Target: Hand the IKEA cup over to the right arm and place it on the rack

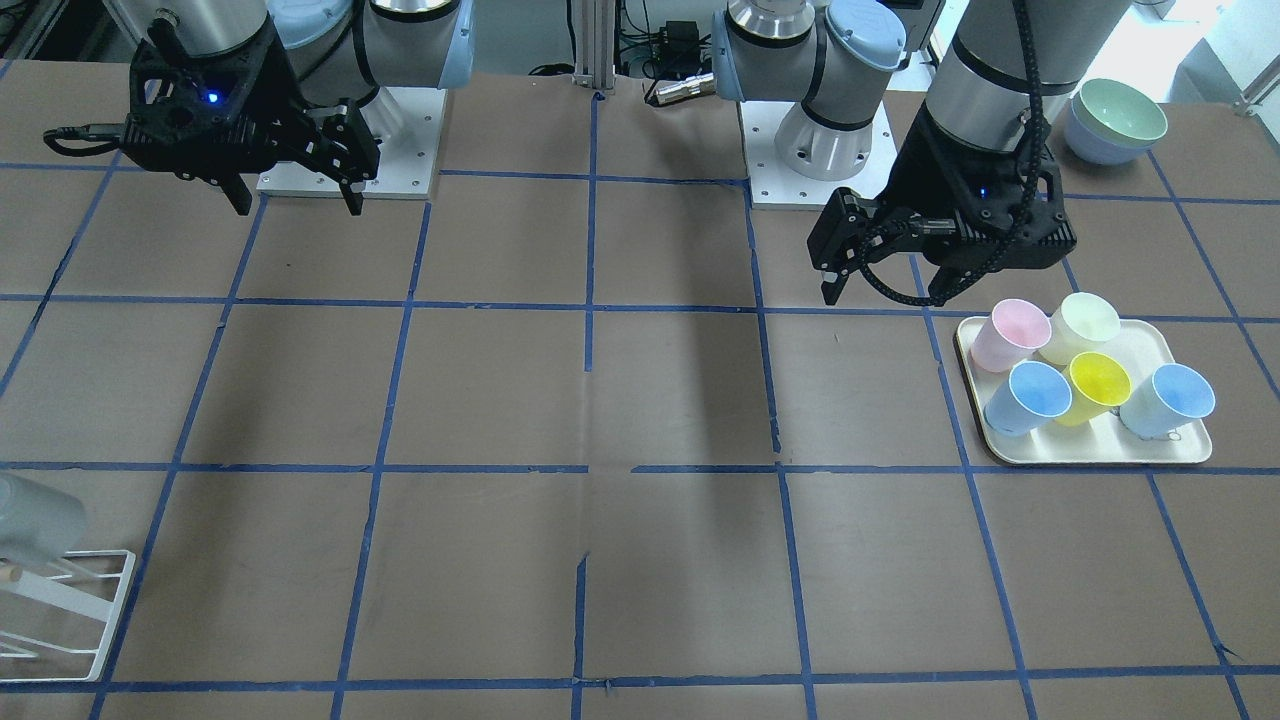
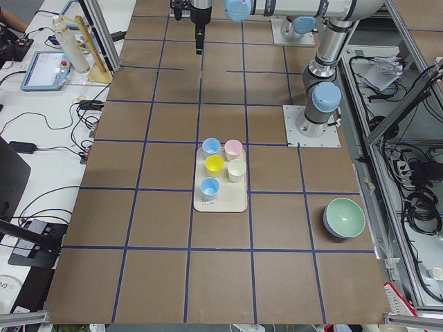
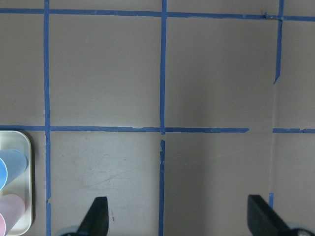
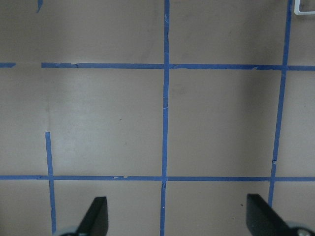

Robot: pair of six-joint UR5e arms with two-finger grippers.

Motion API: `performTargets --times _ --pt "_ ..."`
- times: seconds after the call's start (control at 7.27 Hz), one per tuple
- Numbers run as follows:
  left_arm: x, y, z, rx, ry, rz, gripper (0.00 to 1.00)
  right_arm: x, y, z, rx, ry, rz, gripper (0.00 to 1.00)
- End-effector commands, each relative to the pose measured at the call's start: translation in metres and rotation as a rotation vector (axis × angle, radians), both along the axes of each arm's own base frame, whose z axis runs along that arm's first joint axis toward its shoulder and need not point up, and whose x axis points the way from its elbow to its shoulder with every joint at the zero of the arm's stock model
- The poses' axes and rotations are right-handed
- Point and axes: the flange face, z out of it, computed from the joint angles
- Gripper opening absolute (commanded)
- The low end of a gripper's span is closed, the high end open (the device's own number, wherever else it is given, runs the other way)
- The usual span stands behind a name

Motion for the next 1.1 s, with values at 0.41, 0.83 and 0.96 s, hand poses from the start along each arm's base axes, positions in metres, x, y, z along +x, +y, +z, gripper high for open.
performTargets --times 0.41,0.83,0.96 --pt "0.0009 -0.001 -0.0001 -0.001 0.001 0.001 1.0 -0.007 -0.001 0.0 0.003 -0.002 -0.025 1.0" --pt "0.0009 -0.0005 0.0007 -0.002 0.001 0.001 1.0 -0.0084 -0.0013 0.0 0.003 -0.002 -0.028 1.0" --pt "0.0009 -0.001 -0.0001 -0.001 0.001 0.001 1.0 -0.0084 -0.0012 -0.0002 0.005 -0.002 -0.029 1.0"
